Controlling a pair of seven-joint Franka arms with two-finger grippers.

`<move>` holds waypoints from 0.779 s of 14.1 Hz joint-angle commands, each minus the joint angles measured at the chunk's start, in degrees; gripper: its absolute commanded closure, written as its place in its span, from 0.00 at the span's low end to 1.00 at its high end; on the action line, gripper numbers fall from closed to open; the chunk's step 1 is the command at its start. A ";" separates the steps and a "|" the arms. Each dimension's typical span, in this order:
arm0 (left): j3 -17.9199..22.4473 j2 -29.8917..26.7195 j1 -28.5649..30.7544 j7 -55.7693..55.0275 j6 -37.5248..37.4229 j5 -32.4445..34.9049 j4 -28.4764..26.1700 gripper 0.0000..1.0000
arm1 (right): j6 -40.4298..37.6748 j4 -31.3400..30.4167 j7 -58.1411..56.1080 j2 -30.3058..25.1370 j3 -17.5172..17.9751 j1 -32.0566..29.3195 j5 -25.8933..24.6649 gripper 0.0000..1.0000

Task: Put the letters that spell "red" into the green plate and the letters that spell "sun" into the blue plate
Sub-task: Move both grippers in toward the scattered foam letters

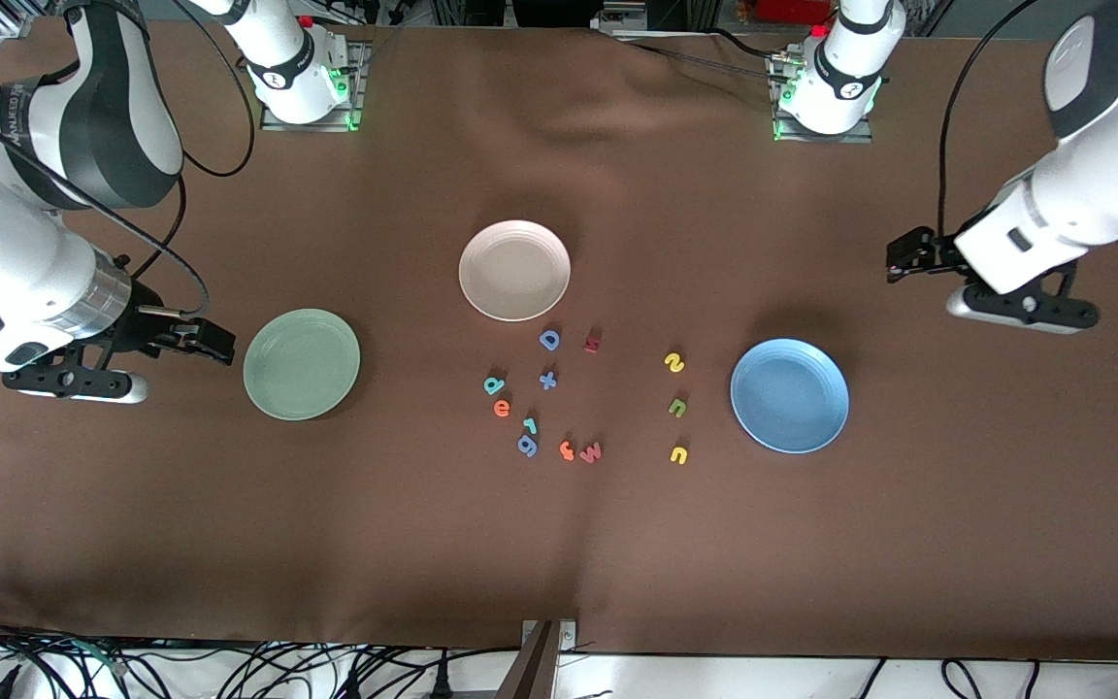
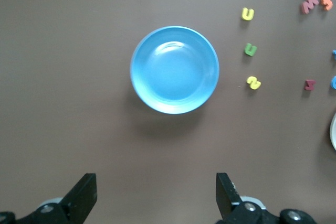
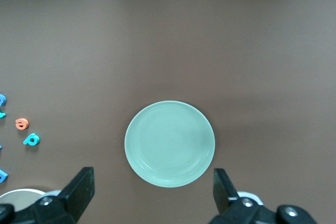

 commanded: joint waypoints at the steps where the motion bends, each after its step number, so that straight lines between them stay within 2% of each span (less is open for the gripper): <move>1: -0.41 10.37 -4.27 0.25 1.18 -1.39 8.86 0.00 | 0.15 -0.54 1.19 -0.72 0.37 0.59 1.08 0.00; 3: -0.41 15.82 -7.44 -0.19 4.25 -1.48 12.56 0.00 | 0.15 -0.37 1.80 -0.46 0.55 1.11 1.34 0.01; 7: -0.41 23.12 -10.61 -0.37 16.89 -1.57 13.28 0.00 | 0.59 0.16 10.05 1.03 0.64 5.49 3.18 0.01; 9: -1.10 25.33 -11.75 -0.29 22.96 -1.83 11.80 0.00 | 2.08 1.74 15.84 3.05 0.64 8.13 5.11 0.01; 11: -1.11 25.87 -12.81 -0.46 28.93 -1.92 6.11 0.00 | 3.66 3.23 22.34 5.68 0.81 10.68 8.18 0.01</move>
